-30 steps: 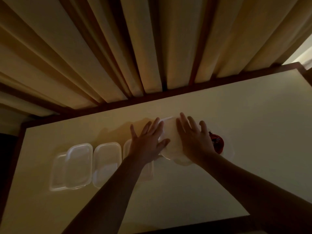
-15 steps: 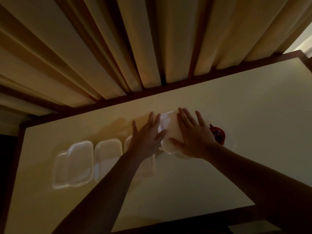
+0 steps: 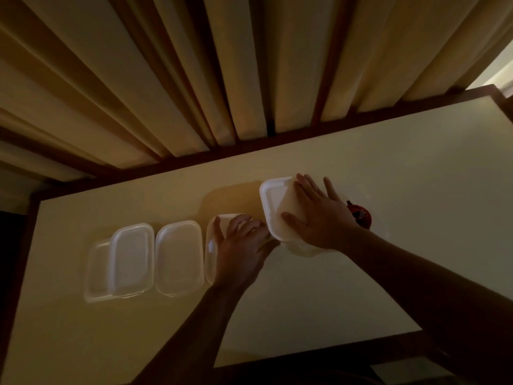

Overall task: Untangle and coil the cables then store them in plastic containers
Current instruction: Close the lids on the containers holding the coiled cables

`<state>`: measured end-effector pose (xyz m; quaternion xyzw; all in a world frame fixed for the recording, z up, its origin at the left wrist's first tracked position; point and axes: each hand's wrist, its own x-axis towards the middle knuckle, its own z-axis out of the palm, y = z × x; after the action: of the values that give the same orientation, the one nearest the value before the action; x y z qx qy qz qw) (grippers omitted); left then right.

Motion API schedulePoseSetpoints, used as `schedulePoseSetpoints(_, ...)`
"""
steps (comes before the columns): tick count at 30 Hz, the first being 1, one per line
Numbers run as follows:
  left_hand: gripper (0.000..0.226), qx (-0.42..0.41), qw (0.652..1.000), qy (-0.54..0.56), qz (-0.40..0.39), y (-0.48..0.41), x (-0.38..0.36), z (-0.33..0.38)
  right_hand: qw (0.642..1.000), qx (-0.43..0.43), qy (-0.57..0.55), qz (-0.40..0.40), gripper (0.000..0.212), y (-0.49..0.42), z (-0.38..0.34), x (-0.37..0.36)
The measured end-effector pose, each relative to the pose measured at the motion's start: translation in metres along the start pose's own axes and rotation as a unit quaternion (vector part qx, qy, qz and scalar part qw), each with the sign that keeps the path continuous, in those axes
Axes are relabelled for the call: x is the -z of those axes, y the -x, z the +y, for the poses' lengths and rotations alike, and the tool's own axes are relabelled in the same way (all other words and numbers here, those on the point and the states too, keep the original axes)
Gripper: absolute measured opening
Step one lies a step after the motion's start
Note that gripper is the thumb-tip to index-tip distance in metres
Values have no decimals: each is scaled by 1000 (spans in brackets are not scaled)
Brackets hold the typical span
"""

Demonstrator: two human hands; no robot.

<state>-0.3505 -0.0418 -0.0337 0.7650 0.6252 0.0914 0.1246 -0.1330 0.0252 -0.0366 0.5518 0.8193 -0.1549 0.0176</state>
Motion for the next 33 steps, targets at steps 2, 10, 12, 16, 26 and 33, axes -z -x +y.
schedulePoseSetpoints(2,24,17,1000,14,8,-3,-1,1,1000,3,-3,3,99,-1,2,0)
schedulePoseSetpoints(10,12,75,997,-14,10,-27,4,6,1000,12,13,6,94,2,3,-1)
schedulePoseSetpoints(12,21,113,993,-16,22,-34,7,10,999,11,30,5,95,2,2,-2)
schedulePoseSetpoints(16,22,139,990,-2,27,-39,3,12,998,-1,63,21,96,5,-6,-6)
schedulePoseSetpoints(26,24,34,996,47,68,-37,15,-13,996,19,71,59,71,3,-34,-17)
schedulePoseSetpoints(33,62,-30,980,-80,-181,-52,19,1,994,15,83,72,70,1,-36,-27)
